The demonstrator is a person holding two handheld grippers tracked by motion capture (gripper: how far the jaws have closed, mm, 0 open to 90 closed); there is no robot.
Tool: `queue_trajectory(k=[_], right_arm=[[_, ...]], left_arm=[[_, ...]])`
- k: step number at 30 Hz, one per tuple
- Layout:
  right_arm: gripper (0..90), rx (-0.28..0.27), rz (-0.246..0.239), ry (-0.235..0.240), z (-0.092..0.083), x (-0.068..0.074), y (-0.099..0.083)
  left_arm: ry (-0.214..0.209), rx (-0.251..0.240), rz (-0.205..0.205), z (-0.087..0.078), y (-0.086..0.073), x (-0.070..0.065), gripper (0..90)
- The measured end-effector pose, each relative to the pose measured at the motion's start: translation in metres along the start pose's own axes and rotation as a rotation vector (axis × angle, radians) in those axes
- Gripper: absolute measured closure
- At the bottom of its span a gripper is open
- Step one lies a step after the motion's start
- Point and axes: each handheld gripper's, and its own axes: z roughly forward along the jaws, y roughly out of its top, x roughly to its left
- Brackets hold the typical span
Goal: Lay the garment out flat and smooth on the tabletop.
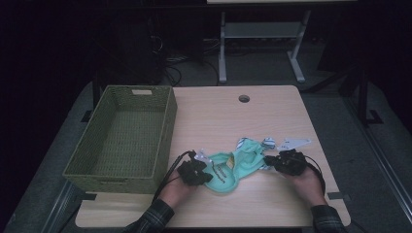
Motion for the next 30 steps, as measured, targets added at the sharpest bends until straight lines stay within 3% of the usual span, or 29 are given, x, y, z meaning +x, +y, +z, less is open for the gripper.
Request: queue_trajectory(k=[1, 8, 10, 13, 17, 20, 23, 30], right_arm=[[85.5, 0.003, -0.006, -0.01, -0.001, -0.002, -0.001], [85.3, 0.006, -0.004, -0.044, -0.004, -0.022, -0.005], [84.3, 0.013, 0.014, -0.032, -0.003, -0.025, -0.006], [80.0, -0.003, 0.025, -0.014, -0.007, -0.025, -0.006], [75.7, -0.065, 0.046, 0.0, -0.024, -0.028, -0.001], [75.4, -0.086, 0.062, 0.007, -0.033, -0.031, 0.004], [75.7, -0.085, 0.048, 0.009, -0.035, -0.034, 0.014], [76.2, -0.076, 0.027, 0.036, -0.023, -0.039, 0.042]], left_arm=[[0.0, 0.012, 0.016, -0.001, 0.0, 0.001, 89.7], [-0.001, 0.011, 0.014, -0.001, 0.0, 0.001, 89.7], [-0.003, -0.001, -0.001, 0.0, 0.0, 0.0, 89.7], [-0.002, 0.002, -0.002, 0.0, 0.0, 0.0, 89.7], [-0.001, 0.0, -0.001, 0.0, 0.0, 0.0, 89.7], [0.0, 0.001, -0.001, 0.0, 0.0, 0.0, 89.7], [-0.001, 0.0, -0.002, 0.0, 0.0, 0.0, 89.7], [-0.001, -0.001, 0.0, 0.0, 0.0, 0.0, 89.7]])
